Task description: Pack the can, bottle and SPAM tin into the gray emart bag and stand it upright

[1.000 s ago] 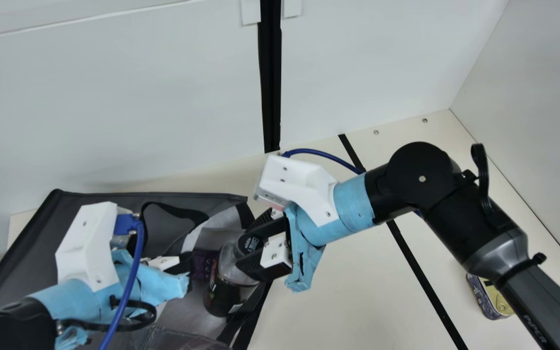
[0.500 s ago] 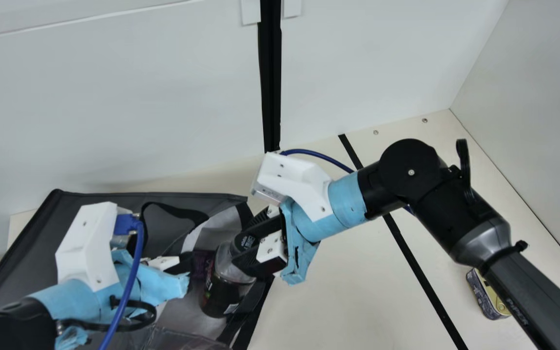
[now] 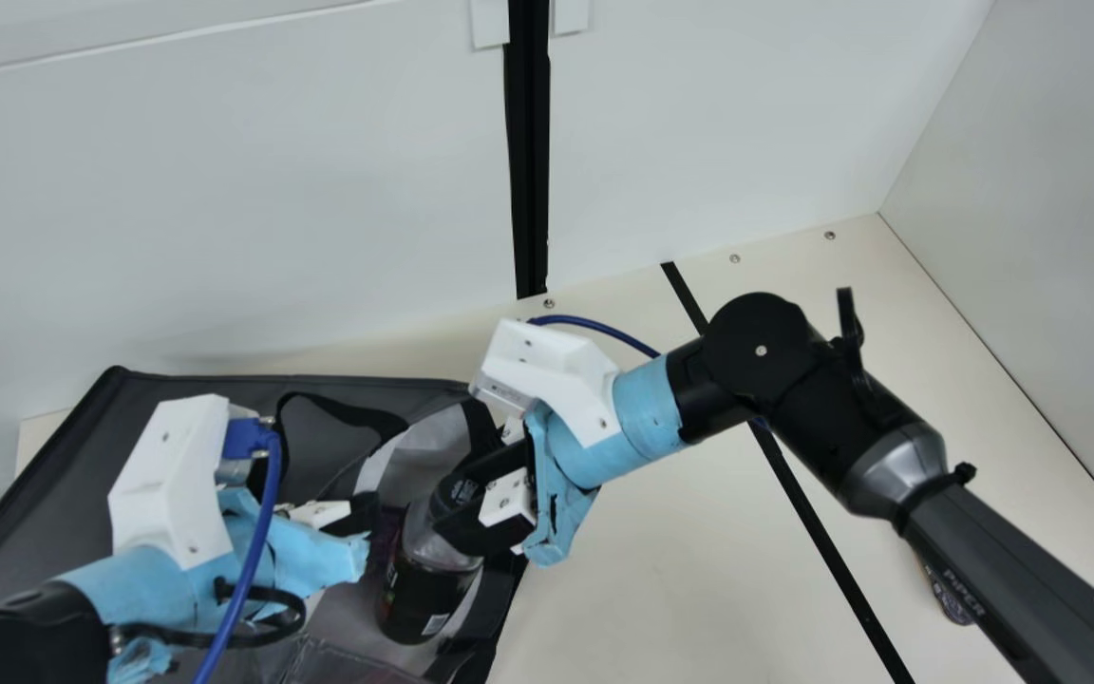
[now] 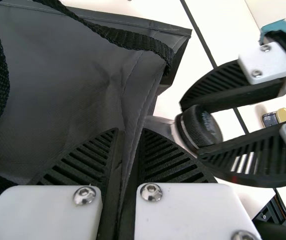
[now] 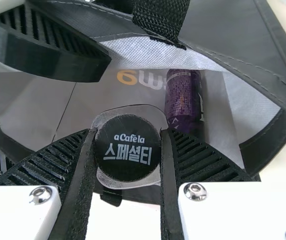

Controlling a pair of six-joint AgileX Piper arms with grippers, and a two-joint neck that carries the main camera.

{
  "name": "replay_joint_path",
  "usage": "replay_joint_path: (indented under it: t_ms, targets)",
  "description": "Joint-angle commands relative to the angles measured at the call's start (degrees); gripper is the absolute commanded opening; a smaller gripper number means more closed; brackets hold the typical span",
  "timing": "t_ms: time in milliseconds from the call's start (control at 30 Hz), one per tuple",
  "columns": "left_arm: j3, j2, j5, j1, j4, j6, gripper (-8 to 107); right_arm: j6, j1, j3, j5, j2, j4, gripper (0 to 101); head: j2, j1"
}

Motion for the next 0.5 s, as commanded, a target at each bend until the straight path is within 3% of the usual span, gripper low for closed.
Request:
replay_joint_path:
  t_ms: [0, 467]
  targets:
    - [0.0, 0.0, 0.0, 0.0, 0.0, 0.0, -8, 0.0, 0.3, 0.2, -0.3, 0.3, 0.3, 0, -0.1, -1.3]
    - [0.0, 0.0, 0.0, 0.0, 0.0, 0.0, -8, 0.2, 2.4, -1.2, -4.2, 4.4, 2.0, 0, -0.1, -1.3]
